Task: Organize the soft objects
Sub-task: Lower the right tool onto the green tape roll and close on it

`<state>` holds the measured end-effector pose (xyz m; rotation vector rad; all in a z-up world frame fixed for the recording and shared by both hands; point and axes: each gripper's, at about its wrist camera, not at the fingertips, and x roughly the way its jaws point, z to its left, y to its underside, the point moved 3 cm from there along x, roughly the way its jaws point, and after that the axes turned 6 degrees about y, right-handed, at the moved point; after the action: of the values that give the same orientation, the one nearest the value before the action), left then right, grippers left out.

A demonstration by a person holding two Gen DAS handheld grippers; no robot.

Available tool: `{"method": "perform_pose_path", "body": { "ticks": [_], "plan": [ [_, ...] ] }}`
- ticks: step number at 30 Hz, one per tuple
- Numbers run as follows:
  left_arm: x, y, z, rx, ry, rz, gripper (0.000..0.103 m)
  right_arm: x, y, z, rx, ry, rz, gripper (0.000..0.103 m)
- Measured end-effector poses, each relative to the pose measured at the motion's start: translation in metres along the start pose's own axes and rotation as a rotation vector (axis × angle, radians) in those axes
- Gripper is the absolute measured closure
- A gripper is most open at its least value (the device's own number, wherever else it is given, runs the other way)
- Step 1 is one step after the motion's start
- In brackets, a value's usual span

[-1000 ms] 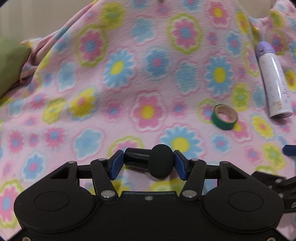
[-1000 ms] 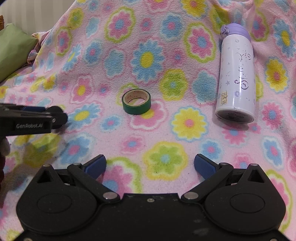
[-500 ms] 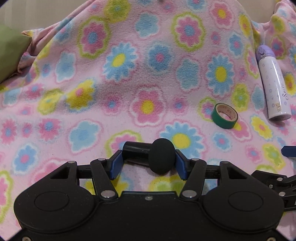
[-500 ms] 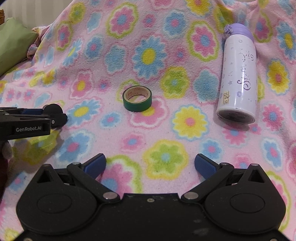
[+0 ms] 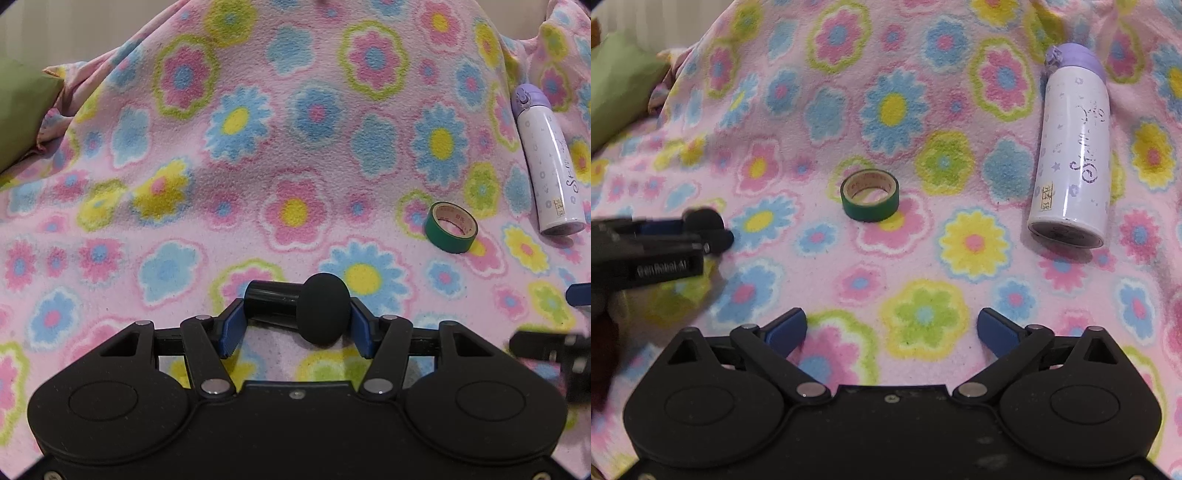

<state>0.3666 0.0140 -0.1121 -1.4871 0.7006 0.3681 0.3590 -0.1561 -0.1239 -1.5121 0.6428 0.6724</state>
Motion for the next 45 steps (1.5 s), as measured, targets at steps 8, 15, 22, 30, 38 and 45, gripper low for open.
{"method": "perform_pose_path", "body": {
  "ticks": [8, 15, 22, 30, 38, 45],
  "plan": [
    [0.0, 0.0, 0.001, -0.008, 0.001, -0.001, 0.047, 0.013, -0.044, 0.011, 0.07, 0.011, -0.052, 0.015],
    [0.0, 0.0, 0.001, -0.017, 0.001, -0.003, 0.047, 0.039, -0.075, 0.032, 0.036, 0.031, -0.054, 0.021],
    [0.0, -0.001, 0.001, -0.019, 0.0, -0.005, 0.047, 0.06, -0.085, 0.037, 0.056, 0.048, -0.019, 0.026],
    [0.0, -0.001, 0.001, -0.019, -0.002, -0.006, 0.047, 0.072, -0.081, 0.04, 0.06, 0.065, 0.006, 0.049],
    [0.0, -0.001, 0.001, -0.02, -0.004, -0.006, 0.047, 0.049, -0.07, 0.016, 0.144, 0.017, -0.01, 0.056],
    [0.0, -0.001, 0.001, -0.02, -0.004, -0.007, 0.047, 0.001, -0.044, 0.006, 0.187, 0.014, -0.018, 0.056]
  ]
}}
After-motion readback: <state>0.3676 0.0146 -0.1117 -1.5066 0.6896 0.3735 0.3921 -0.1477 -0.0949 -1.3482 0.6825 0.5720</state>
